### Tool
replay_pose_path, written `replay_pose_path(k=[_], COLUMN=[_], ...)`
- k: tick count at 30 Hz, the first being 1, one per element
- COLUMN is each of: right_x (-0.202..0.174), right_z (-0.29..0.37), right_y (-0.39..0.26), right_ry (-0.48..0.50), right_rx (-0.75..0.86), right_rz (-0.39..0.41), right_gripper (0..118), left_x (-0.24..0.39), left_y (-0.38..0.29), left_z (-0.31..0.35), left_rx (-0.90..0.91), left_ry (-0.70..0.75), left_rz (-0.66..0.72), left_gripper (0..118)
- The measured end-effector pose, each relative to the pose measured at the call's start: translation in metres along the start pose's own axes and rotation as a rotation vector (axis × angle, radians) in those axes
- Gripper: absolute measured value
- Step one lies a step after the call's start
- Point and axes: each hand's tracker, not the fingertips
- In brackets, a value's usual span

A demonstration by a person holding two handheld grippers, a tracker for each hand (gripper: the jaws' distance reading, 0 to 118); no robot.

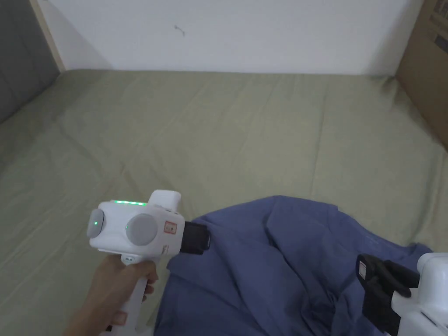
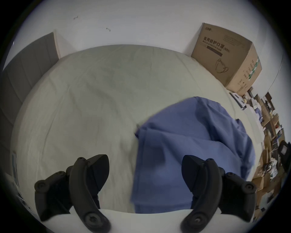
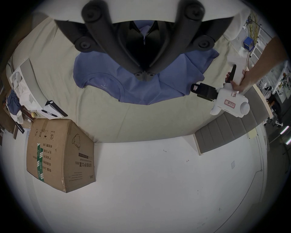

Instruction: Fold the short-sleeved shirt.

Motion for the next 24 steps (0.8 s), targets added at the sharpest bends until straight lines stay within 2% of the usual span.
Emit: replay_pose_path(k=[5, 7, 8, 9, 11, 12, 13, 14, 17, 19, 21, 24], right_x=[0.007, 0.011, 0.013, 0.014, 0.017, 0.019, 0.020, 0.020, 0.024, 0.029, 0.034, 0.039], right_z=[-0.011, -0.012, -0.013, -0.014, -0.016, -0.017, -0.018, -0.019, -0.029, -0.048, -0.071, -0.118], right_y=[0.001, 0.001, 0.000, 0.000, 0.000, 0.000, 0.001, 0.003, 0.016, 0.035, 0.054, 0.085], right_ry=[-0.016, -0.015, -0.018, -0.020, -0.020, -0.018, -0.016, -0.014, 0.020, 0.075, 0.113, 0.184], right_rx=[-0.012, -0.014, -0.014, -0.014, -0.020, -0.021, -0.021, -0.021, -0.024, -0.085, -0.105, -0.169], right_rz=[0.008, -0.003, -0.008, -0.013, -0.027, -0.032, -0.036, -0.037, -0.024, -0.045, -0.032, 0.034], right_gripper=[0, 0, 0, 0, 0, 0, 0, 0, 0, 0, 0, 0], left_x=[0.000, 0.010, 0.013, 0.017, 0.017, 0.015, 0.011, 0.011, 0.011, 0.012, 0.015, 0.016], left_y=[-0.007, -0.021, -0.028, -0.030, -0.026, -0.028, -0.031, -0.033, -0.037, -0.035, -0.032, -0.030], left_z=[-0.034, -0.039, -0.038, -0.037, -0.032, -0.027, -0.024, -0.023, -0.021, -0.014, -0.005, 0.009], left_rx=[-0.063, -0.068, -0.023, 0.004, 0.007, 0.049, 0.066, 0.068, 0.049, 0.052, 0.074, 0.102], left_ry=[-0.013, -0.018, 0.056, 0.065, 0.049, 0.062, 0.030, 0.045, 0.038, 0.036, 0.036, 0.012], left_rz=[0.004, -0.034, -0.114, -0.137, -0.078, -0.056, -0.031, -0.006, -0.053, -0.058, -0.071, -0.073], left_gripper=[93, 76, 73, 69, 45, 20, 1, 1, 1, 1, 1, 1])
